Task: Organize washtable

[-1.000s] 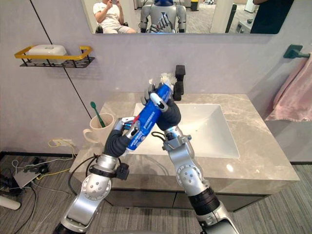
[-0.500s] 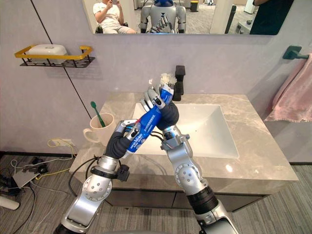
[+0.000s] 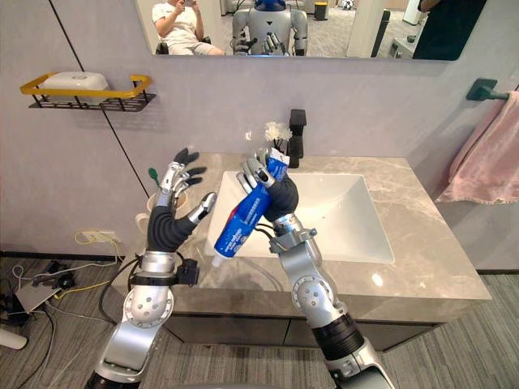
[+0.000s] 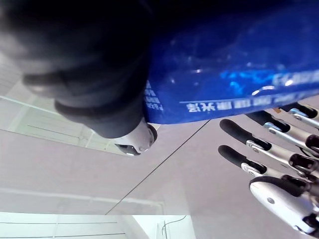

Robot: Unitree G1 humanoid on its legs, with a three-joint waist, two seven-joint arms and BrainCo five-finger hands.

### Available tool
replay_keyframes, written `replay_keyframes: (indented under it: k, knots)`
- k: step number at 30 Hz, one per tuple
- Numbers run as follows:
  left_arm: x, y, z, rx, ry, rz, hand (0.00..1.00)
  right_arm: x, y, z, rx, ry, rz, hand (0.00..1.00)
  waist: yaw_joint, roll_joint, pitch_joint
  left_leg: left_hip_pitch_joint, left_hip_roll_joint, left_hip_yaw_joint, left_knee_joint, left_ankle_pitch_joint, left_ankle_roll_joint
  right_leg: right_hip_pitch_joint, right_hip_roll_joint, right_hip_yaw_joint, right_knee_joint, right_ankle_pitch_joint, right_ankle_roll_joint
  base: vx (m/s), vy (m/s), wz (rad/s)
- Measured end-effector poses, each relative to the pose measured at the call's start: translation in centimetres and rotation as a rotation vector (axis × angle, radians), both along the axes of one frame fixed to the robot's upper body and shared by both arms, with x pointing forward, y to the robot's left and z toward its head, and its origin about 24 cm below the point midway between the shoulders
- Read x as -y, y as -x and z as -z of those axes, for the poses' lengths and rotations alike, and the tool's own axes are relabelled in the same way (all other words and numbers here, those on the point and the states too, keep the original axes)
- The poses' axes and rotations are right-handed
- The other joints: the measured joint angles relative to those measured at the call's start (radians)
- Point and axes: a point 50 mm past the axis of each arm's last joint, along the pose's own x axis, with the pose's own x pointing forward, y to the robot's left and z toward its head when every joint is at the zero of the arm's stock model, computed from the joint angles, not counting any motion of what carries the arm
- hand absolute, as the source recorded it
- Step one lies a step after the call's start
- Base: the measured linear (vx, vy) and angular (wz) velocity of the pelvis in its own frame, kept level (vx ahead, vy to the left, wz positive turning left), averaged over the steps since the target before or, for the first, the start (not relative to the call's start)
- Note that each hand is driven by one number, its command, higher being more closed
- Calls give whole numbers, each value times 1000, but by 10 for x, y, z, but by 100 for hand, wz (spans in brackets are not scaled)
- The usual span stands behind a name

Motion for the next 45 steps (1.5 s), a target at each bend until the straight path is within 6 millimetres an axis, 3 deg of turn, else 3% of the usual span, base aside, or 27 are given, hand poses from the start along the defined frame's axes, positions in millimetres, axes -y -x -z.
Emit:
replay_keyframes:
  k: [7,14,20,23,24,27,33,42,45]
  knots:
    - [-20,6,-10,54,44,-115,0,14,-4,-4,15,-21,67,100,15,0,0,-3,0,-6,0,0,0,2,0,-6,-3,0,0,0,0,2]
    - [-45,21,-3,29,90,-272,0,18,-5,-7,20,-23,103,100,25,-1,1,-6,-1,-17,-1,0,0,5,0,-16,-5,0,0,0,0,3]
    - [-72,34,14,-46,226,-428,0,24,0,-21,85,-42,129,100,28,-6,4,-11,-3,-27,-2,0,0,5,-2,-25,-5,-1,1,-10,-9,4]
    - [-90,42,31,-114,301,-525,0,33,-1,-23,94,-59,174,100,32,-13,9,-16,-3,-37,-2,1,-1,7,-3,-36,-5,-2,1,-23,-20,11]
    - [-99,46,45,-172,348,-572,0,38,-2,-23,98,-67,196,100,41,-14,10,-17,-3,-39,-2,1,-2,7,-3,-39,-6,-2,1,-19,-18,5]
    - [-107,49,67,-259,409,-627,0,44,-2,-23,98,-75,224,100,55,-15,10,-19,-4,-43,-2,1,-2,8,-4,-43,-6,-3,2,-17,-16,5]
    - [-121,76,134,-535,567,-744,0,48,-2,-21,85,-94,249,100,77,-23,12,-25,-11,-55,-2,2,-2,8,-9,-56,-6,-6,6,-10,-10,5]
    - [-106,113,219,-981,610,-723,0,56,-4,-22,81,-87,302,100,80,-53,20,-33,-15,-91,-2,6,-7,17,-13,-96,0,-16,9,-19,-19,13]
    - [-97,122,236,-1088,612,-677,0,56,-4,-22,85,-77,308,100,82,-53,21,-34,-15,-94,-2,6,-8,17,-12,-98,1,-17,8,-6,-7,2]
